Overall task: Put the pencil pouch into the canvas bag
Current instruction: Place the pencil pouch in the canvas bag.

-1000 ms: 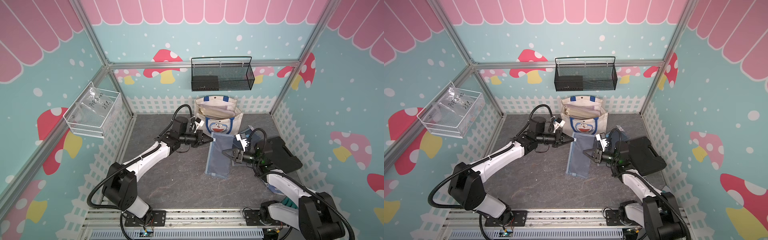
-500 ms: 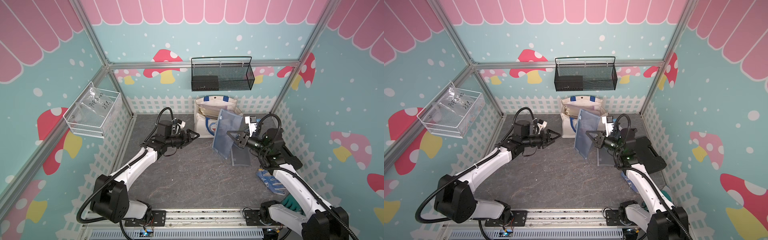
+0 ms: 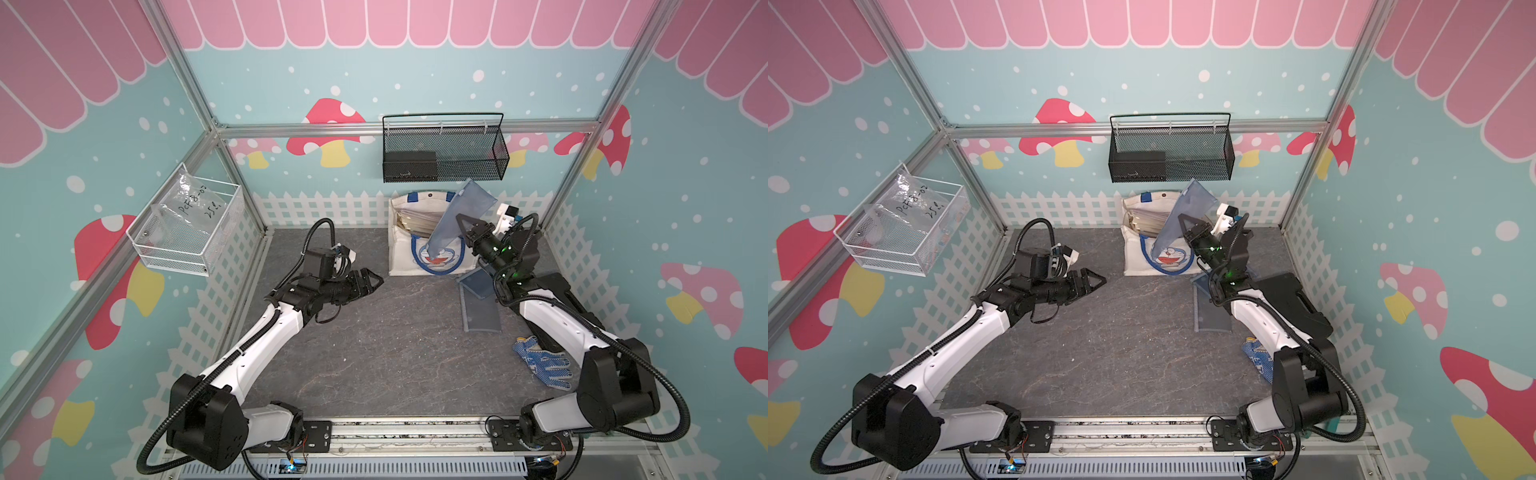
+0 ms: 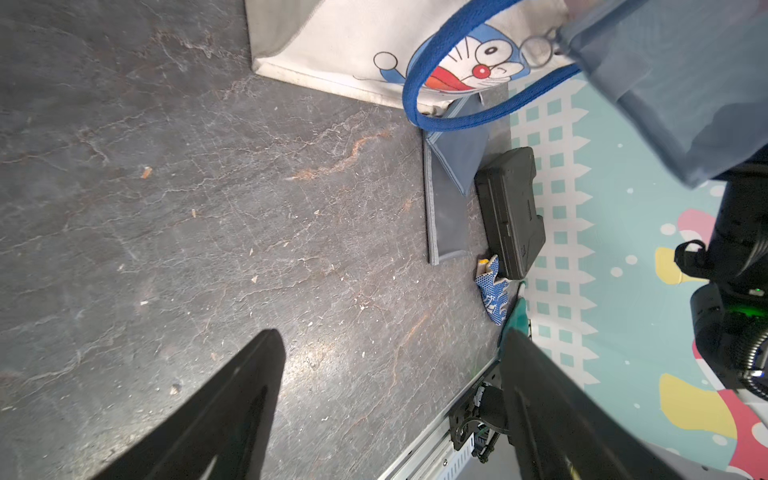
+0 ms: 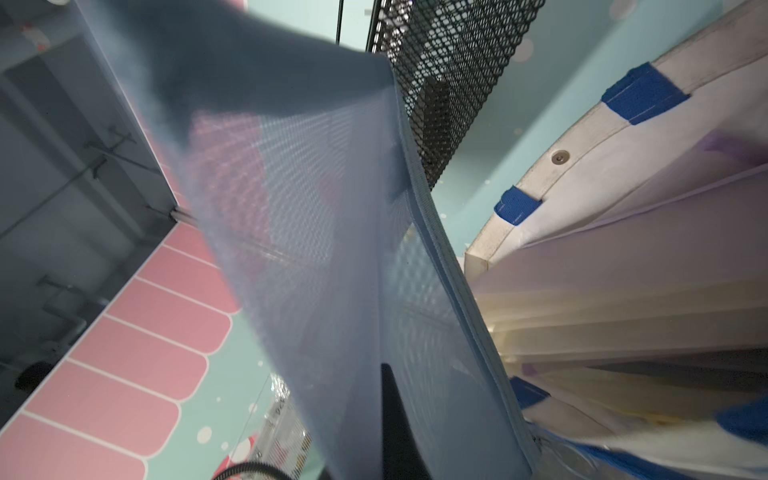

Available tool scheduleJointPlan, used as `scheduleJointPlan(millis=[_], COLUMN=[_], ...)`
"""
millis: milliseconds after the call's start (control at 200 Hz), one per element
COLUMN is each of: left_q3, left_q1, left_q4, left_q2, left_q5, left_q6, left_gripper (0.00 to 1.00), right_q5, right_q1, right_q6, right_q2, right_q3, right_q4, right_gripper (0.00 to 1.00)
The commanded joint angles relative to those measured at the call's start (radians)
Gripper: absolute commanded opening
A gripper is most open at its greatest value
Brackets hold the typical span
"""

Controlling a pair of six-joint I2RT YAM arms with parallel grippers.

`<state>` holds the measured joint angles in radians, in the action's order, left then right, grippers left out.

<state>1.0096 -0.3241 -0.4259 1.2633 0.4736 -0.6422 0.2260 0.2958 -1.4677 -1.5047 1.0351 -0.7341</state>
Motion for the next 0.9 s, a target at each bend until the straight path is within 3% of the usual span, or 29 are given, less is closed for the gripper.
scheduleJointPlan(millis=[0,195,325,625,896], left_q3=[-0.014,-0.032,-0.028,-0.035,0.003], left_q1=[0.000,0.002,0.003,0.008,0.010], left_q4=[-0.033,-0.037,-0.050,-0.074,-0.101], left_q2=[-0.036,-0.067,-0.076,-0.105,-0.097], left_q5=[-0.032,-0.042,-0.042,-0.053,-0.068], left_q6=[0.035,0.028,0.031,0.038,0.055], left_gripper=[0.83,0.83,0.83,0.83,0.83], right_q5=[-0.173,-0.293,-0.364,-0.449,-0.488], right_q1=[0.035,0.076,0.101,0.121,0.136], right_q6=[-0.198,-0.282,-0.323,-0.295,-0.316], right_q2=[-0.053,-0.176,-0.301,-0.341,-0.483], right_q3=[0.021,0.057,0.119,0.169,0.285], right_q4=[-0.159,-0.327,-0.553,-0.526,-0.517], right_gripper=[0.00,0.00,0.00,0.00,0.00])
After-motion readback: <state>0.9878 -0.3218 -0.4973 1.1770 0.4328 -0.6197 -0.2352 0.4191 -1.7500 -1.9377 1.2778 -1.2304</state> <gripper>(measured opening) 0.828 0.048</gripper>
